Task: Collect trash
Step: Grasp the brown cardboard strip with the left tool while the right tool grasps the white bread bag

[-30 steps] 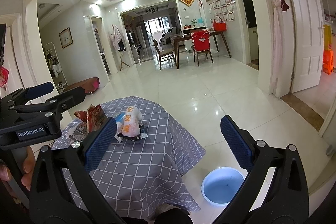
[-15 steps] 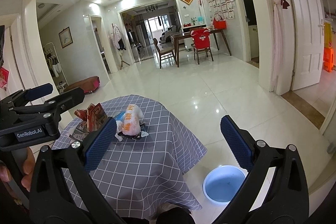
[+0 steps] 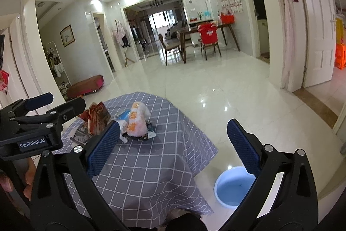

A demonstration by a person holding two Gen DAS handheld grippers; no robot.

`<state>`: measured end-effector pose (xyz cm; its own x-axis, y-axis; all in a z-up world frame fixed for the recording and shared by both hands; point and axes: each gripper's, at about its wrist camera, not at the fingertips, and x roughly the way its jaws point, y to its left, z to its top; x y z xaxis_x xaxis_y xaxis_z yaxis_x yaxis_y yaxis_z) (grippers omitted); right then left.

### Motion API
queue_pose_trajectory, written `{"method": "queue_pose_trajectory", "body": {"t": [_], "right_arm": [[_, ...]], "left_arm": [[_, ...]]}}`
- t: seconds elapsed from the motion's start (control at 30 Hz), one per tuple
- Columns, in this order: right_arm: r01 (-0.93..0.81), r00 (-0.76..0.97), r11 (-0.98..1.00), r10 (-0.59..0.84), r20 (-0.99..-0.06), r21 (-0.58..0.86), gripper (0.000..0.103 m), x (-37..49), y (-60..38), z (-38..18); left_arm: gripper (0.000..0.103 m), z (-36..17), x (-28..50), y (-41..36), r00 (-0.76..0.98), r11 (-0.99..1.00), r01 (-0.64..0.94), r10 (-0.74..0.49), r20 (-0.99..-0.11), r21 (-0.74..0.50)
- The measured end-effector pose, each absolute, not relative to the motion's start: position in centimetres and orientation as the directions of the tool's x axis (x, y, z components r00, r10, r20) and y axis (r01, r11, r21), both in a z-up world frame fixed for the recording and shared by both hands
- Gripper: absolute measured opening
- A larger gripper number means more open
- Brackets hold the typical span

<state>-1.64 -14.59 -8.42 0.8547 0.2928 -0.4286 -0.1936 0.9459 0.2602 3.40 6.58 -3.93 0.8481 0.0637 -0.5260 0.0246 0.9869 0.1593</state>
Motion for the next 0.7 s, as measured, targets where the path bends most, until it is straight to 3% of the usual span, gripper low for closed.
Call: {"method": "queue_pose_trajectory", "body": {"t": [0.33,0.57,0.7], "right_arm": [[-0.231,0.771,0.935,0.345,-0.535,0.27,0.097,2.8,-9.6,-12.3],[-0.257,0.724,0.93,0.366,-0.585,0.265,0.097,5.8,-5.9,-15.1],[-0.263,0.705,0.926,0.375,-0.602,0.27,0.097,7.6,-4.1,-16.3]], "left_arm": [[0.099,-9.9,7.0,13.0,0.746,0.994,-0.048,0.098,-0.659,0.095],[0.099,-13.2,8.7,20.1,0.681,0.99,-0.138,0.071,-0.729,-0.032],[0.099,-14.3,10.1,22.3,0.671,0.982,-0.137,-0.004,-0.741,-0.129]]}}
